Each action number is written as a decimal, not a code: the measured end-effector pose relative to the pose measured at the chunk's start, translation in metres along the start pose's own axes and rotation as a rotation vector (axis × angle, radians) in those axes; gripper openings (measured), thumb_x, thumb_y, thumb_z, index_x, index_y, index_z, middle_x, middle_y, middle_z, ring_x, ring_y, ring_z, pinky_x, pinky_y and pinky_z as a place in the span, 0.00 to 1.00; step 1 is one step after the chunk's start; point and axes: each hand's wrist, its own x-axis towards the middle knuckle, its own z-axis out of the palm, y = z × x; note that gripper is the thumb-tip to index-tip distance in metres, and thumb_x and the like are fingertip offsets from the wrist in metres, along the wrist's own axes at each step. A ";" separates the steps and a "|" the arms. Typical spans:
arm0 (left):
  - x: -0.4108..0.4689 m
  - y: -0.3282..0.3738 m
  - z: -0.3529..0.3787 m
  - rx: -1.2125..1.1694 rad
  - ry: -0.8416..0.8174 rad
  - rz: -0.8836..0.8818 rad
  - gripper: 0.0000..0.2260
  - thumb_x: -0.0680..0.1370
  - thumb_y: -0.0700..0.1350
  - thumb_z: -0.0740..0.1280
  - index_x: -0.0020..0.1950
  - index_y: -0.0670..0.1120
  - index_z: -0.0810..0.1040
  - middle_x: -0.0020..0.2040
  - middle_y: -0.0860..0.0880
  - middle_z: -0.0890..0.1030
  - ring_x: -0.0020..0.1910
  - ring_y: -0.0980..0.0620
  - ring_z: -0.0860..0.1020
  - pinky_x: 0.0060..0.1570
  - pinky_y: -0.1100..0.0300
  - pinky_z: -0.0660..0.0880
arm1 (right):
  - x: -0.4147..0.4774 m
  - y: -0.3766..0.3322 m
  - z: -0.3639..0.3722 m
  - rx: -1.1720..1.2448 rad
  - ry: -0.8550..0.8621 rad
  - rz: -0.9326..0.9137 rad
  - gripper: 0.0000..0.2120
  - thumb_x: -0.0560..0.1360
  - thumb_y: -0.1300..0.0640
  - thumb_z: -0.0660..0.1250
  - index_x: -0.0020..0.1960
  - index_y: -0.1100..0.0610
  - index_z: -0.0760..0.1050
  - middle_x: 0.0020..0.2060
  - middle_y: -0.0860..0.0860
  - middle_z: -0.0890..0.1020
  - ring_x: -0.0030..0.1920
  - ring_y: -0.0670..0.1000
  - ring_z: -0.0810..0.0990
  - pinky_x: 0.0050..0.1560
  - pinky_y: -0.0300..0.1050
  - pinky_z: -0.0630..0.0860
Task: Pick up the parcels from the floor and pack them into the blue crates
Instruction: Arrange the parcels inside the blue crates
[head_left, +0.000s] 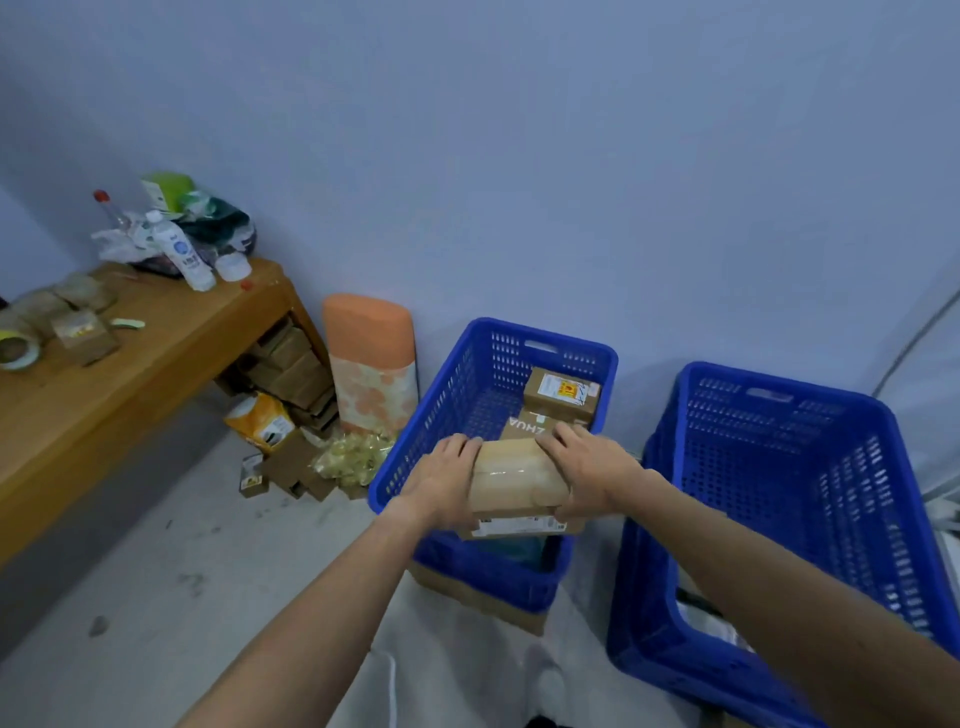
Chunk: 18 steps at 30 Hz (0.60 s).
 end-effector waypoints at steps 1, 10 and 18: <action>0.015 -0.004 -0.001 -0.001 0.003 0.008 0.54 0.58 0.58 0.82 0.76 0.49 0.57 0.68 0.51 0.65 0.67 0.48 0.65 0.67 0.49 0.71 | 0.012 0.009 0.001 0.002 0.003 0.002 0.53 0.61 0.33 0.72 0.77 0.49 0.52 0.68 0.49 0.65 0.64 0.51 0.66 0.63 0.51 0.73; 0.109 -0.050 0.007 -0.103 -0.126 0.012 0.56 0.60 0.59 0.79 0.79 0.46 0.52 0.70 0.49 0.61 0.70 0.46 0.62 0.69 0.50 0.68 | 0.106 0.053 0.008 -0.010 -0.123 0.026 0.55 0.63 0.33 0.71 0.79 0.50 0.46 0.74 0.53 0.58 0.72 0.56 0.61 0.73 0.55 0.61; 0.177 -0.121 0.023 -0.331 -0.192 -0.014 0.55 0.52 0.62 0.82 0.73 0.48 0.60 0.60 0.51 0.64 0.60 0.48 0.69 0.59 0.49 0.73 | 0.196 0.052 0.010 -0.032 -0.139 0.094 0.49 0.64 0.34 0.69 0.77 0.52 0.55 0.71 0.52 0.64 0.72 0.55 0.62 0.74 0.54 0.61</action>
